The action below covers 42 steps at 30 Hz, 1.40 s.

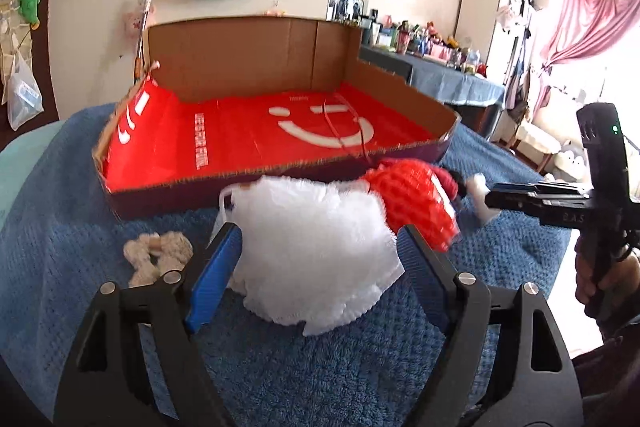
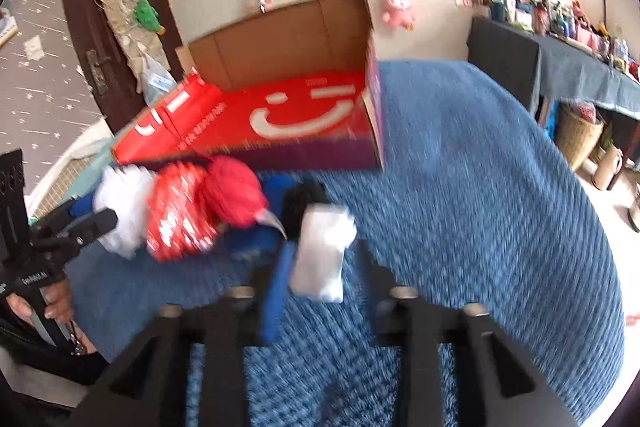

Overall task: Organize soft objects
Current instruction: 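Carry the white puff with the left tool while the right tool carries the white item into the box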

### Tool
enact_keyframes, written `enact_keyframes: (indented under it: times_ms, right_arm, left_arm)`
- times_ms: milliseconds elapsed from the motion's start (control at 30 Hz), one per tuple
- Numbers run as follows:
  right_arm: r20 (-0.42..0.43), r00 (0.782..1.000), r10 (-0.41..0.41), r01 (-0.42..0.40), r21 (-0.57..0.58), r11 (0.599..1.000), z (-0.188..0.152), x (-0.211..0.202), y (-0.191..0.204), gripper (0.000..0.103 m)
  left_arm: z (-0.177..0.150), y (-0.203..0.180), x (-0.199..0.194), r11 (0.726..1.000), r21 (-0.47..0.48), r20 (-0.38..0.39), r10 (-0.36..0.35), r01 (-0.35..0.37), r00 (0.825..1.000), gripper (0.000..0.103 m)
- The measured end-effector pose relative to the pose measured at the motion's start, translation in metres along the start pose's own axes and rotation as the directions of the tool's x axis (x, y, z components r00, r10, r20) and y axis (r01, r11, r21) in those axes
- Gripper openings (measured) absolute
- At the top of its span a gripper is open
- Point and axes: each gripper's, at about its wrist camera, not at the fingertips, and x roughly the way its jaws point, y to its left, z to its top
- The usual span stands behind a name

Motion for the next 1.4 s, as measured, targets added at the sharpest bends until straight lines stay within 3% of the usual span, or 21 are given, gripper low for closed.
enact_keyframes:
  times_ms: [100, 233, 333, 367, 400, 433, 500, 600, 800, 933, 1100, 1267, 1400]
  right_arm:
    - [0.016, 0.999, -0.033, 0.034, -0.014, 0.999, -0.007, 0.0, 0.002, 0.07]
    - [0.043, 0.992, -0.115, 0.118, -0.062, 0.991, -0.005, 0.003, 0.011, 0.072]
    - [0.039, 0.993, -0.115, 0.117, -0.064, 0.991, -0.002, 0.011, 0.01, 0.071]
    - [0.032, 0.994, -0.109, 0.11, -0.056, 0.992, -0.001, 0.014, 0.008, 0.064]
    - [0.017, 0.995, -0.096, 0.097, -0.044, 0.994, -0.002, 0.017, 0.005, 0.036]
    - [0.006, 0.997, -0.082, 0.083, -0.036, 0.996, -0.001, 0.02, 0.004, 0.017]
    - [0.014, 0.999, -0.047, 0.048, -0.01, 0.999, -0.002, 0.017, 0.0, 0.016]
    - [0.059, 0.996, -0.073, 0.075, -0.027, 0.997, 0.0, 0.003, 0.004, 0.016]
    - [0.113, 0.993, -0.031, 0.038, -0.062, 0.997, 0.017, -0.013, 0.018, 0.016]
    - [0.151, 0.988, 0.013, 0.006, -0.129, 0.992, 0.056, -0.014, 0.037, 0.016]
    - [0.132, 0.991, -0.012, 0.041, -0.217, 0.975, 0.134, 0.017, 0.063, 0.018]
    - [-0.004, 0.996, -0.092, 0.088, -0.25, 0.964, 0.208, 0.095, 0.067, 0.018]
    - [-0.16, 0.962, -0.22, 0.167, -0.29, 0.942, 0.241, 0.175, 0.063, 0.018]
  left_arm:
    - [-0.004, -0.003, 0.004, 1.0, 0.009, -0.003, 0.019, -0.018, 1.0, 0.085]
    - [-0.005, -0.005, 0.008, 0.999, 0.014, -0.004, 0.042, -0.042, 0.999, 0.088]
    - [-0.005, -0.005, 0.013, 0.998, 0.012, -0.032, 0.057, -0.056, 0.998, 0.086]
    - [-0.004, -0.006, 0.015, 0.998, 0.015, -0.038, 0.062, -0.062, 0.997, 0.076]
    - [-0.004, -0.007, 0.015, 0.998, 0.021, -0.041, 0.062, -0.061, 0.997, 0.068]
    - [-0.004, -0.008, 0.015, 0.998, 0.024, -0.042, 0.06, -0.059, 0.997, 0.066]
    - [-0.003, -0.009, 0.012, 0.998, 0.026, -0.031, 0.056, -0.055, 0.998, 0.055]
    - [0.002, -0.009, 0.001, 0.999, 0.026, -0.006, 0.041, -0.041, 0.999, 0.052]
    - [0.017, -0.005, -0.013, 1.0, 0.013, 0.031, 0.004, -0.005, 1.0, 0.048]
    - [0.047, 0.007, -0.027, 1.0, 0.016, 0.091, -0.014, 0.013, 0.996, 0.048]
    - [0.112, 0.039, -0.012, 0.998, 0.041, 0.118, 0.036, -0.041, 0.992, 0.048]
    - [0.169, 0.072, 0.053, 0.99, 0.075, 0.005, 0.121, -0.121, 0.993, 0.048]
    - [0.19, 0.093, 0.116, 0.981, 0.089, -0.121, 0.181, -0.171, 0.976, 0.048]
